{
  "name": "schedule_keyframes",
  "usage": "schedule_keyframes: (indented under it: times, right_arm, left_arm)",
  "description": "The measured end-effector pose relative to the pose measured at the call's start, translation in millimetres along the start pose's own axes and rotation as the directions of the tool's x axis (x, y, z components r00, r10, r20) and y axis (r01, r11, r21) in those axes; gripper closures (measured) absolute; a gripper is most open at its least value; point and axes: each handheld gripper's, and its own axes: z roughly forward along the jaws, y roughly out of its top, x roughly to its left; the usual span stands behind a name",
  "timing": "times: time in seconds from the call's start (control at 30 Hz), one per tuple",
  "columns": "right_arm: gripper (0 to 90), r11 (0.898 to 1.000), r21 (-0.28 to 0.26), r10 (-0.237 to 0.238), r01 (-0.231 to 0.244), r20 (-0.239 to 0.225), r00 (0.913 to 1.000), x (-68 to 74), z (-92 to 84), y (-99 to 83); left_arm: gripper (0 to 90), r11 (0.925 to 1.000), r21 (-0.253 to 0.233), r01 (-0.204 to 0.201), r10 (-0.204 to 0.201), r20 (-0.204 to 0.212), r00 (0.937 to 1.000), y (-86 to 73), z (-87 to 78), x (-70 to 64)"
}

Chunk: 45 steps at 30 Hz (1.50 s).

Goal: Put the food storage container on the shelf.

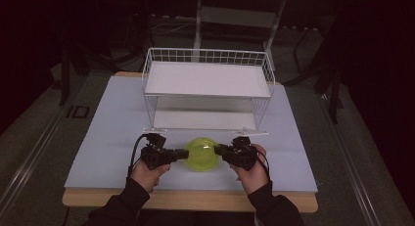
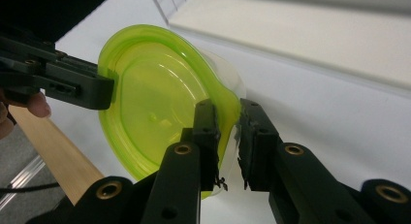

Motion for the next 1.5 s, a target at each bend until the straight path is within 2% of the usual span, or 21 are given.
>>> schedule_keyframes:
  times: [0.13,0.27,0.3,0.37,0.57,0.6,0.87,0.97,1.13,1.23,1.37,1.43,1.5]
  right_arm:
    - [78.9,1.0,-0.019,-0.011,0.011,0.005,0.9999,3.4,-6.1,9.3]
    - [78.9,0.998,-0.06,-0.014,0.014,0.008,0.9999,7.9,-19.4,26.7]
    - [78.9,0.997,-0.069,-0.016,0.017,0.007,0.9998,8.8,-22.3,30.6]
    - [79.0,0.997,-0.08,-0.015,0.016,0.009,0.9998,10.7,-28.1,39.3]
    - [79.0,0.994,-0.108,-0.026,0.028,0.022,0.9994,15.0,-41.1,62.1]
    - [79.0,0.992,-0.125,-0.024,0.026,0.019,0.9995,15.2,-46.4,71.9]
    - [78.9,0.988,-0.153,-0.028,0.035,0.047,0.9985,14.1,-54.8,103.8]
    - [78.9,0.986,-0.162,-0.031,0.039,0.052,0.9982,14.1,-56.9,115.7]
    - [78.9,0.984,-0.169,-0.039,0.049,0.062,0.9973,12.7,-57.0,135.4]
    - [79.0,0.984,-0.17,-0.032,0.045,0.079,0.9964,11.8,-55.3,147.6]
    - [79.3,0.985,-0.17,-0.019,0.032,0.078,0.9968,7.0,-53.7,162.8]
    - [79.3,0.985,-0.169,-0.027,0.042,0.092,0.9954,5.6,-53.3,167.9]
    - [79.3,0.986,-0.164,-0.016,0.032,0.101,0.9948,2.4,-50.8,172.4]
  left_arm:
    - [82.5,0.9998,-0.015,-0.011,0.011,0.002,0.9999,10.4,-7.4,-4.6]
    - [82.5,0.9987,-0.045,-0.024,0.025,0.011,0.9996,27.6,-18.4,-12.1]
    - [82.5,0.9987,-0.045,-0.024,0.025,0.011,0.9996,27.6,-18.4,-12.1]
    - [82.5,0.9972,-0.069,-0.029,0.031,0.017,0.9994,39.4,-25.3,-16.5]
    - [82.4,0.9936,-0.104,-0.045,0.047,0.01,0.9989,61.2,-35.6,-24.6]
    - [82.4,0.9929,-0.11,-0.046,0.047,0.011,0.9988,65.5,-37.5,-26.1]
    - [82.2,0.9869,-0.154,-0.05,0.049,-0.011,0.9988,99.5,-46.1,-34.1]
    - [82.2,0.9852,-0.165,-0.047,0.046,-0.011,0.9989,105.8,-48.4,-34.8]
    - [82.1,0.984,-0.171,-0.049,0.043,-0.037,0.9984,129.8,-53.0,-34.1]
    - [81.7,0.9845,-0.169,-0.046,0.035,-0.062,0.9975,142.8,-50.6,-31.6]
    - [81.0,0.9849,-0.171,-0.027,0.015,-0.07,0.9974,155.5,-45.7,-25.8]
    - [80.9,0.9847,-0.172,-0.027,0.014,-0.073,0.9972,160.7,-43.1,-24.3]
    - [80.9,0.9851,-0.17,-0.026,0.013,-0.078,0.9969,166.4,-40.7,-22.5]
